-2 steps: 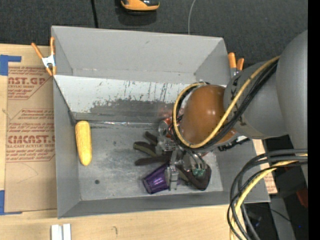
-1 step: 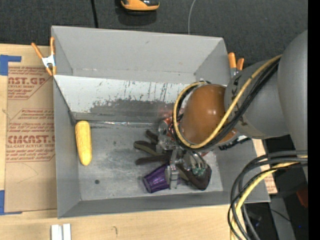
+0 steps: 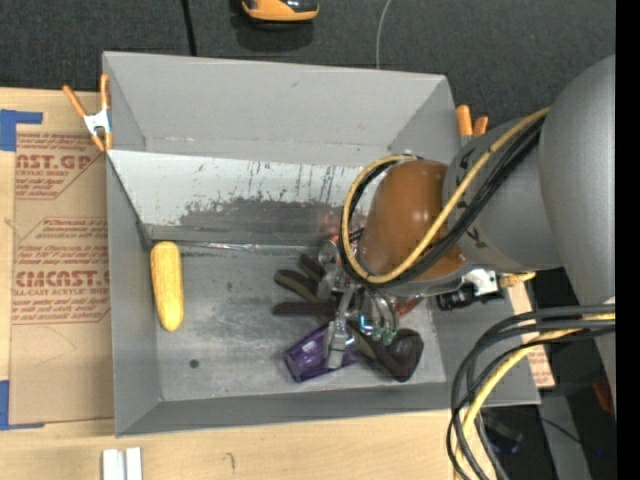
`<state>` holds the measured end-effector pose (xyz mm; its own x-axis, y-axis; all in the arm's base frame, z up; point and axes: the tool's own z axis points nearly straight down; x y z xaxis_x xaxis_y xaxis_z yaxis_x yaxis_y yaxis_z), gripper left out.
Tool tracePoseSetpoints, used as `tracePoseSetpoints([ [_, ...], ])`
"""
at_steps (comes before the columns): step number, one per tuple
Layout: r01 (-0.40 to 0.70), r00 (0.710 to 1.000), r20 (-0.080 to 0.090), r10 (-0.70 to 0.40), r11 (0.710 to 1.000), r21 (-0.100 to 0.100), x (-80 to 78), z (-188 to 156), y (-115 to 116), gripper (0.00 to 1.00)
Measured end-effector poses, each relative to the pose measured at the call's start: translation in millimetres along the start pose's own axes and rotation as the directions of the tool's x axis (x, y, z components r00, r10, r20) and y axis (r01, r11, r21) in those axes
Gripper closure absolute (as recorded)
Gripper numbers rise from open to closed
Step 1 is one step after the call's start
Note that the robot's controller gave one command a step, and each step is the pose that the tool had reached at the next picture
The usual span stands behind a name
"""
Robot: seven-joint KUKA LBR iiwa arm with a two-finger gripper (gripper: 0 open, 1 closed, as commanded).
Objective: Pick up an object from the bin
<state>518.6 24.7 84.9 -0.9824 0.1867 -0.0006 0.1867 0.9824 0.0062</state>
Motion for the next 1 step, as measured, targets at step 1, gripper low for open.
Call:
tracePoseSetpoints([
  [1,0.019,1.000,0.017,-0.019,1.000,0.000,-5.9,11.2,-5.2,1.00],
])
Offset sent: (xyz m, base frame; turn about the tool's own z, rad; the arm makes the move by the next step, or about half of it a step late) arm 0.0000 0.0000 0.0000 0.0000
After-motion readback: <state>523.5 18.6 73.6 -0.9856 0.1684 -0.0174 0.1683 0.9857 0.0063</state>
